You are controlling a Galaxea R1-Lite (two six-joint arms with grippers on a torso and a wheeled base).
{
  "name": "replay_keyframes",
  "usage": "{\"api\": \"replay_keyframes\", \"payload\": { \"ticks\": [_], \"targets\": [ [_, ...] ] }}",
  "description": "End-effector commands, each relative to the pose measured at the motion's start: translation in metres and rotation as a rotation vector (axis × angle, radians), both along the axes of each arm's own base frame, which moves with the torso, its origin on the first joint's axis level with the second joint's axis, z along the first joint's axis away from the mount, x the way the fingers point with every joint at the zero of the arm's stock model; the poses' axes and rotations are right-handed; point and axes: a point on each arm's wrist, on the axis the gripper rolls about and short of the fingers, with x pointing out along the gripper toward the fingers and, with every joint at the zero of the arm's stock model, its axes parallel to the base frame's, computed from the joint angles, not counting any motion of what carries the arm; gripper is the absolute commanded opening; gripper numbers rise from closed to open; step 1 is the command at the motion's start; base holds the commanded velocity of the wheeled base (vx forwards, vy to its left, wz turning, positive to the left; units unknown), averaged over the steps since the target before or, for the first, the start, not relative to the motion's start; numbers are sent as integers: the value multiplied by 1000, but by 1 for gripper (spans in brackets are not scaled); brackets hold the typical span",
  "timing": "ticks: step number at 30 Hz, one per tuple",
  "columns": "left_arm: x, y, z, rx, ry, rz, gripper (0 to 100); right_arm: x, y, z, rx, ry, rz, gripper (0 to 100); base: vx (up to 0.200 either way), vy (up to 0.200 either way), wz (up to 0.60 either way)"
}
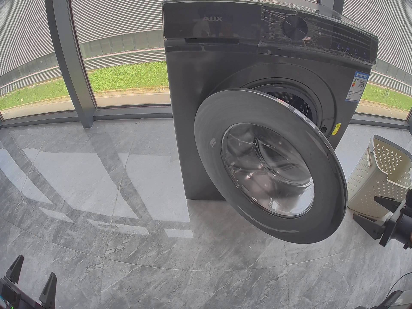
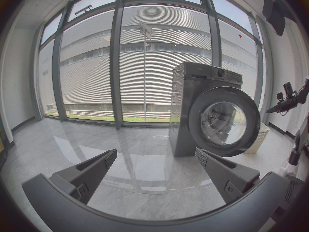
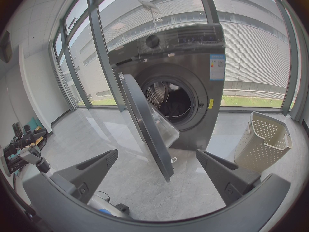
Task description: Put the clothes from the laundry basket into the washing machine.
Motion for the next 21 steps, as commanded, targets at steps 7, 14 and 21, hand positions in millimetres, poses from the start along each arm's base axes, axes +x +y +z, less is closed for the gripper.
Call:
{"api": "replay_keyframes", "payload": {
  "ticks": [7,14,21],
  "targets": [
    [-2,-1,-11,49,24,-32,100,59,7,-8,-59,108,-42,100,0,0,0],
    [-2,-1,-11,61,24,-40,100,91,-19,-9,-81,14,-300,100,0,0,0],
    [-2,-1,-11,59,25,-40,100,83,-47,-14,-111,-16,-374,100,0,0,0]
  ]
}}
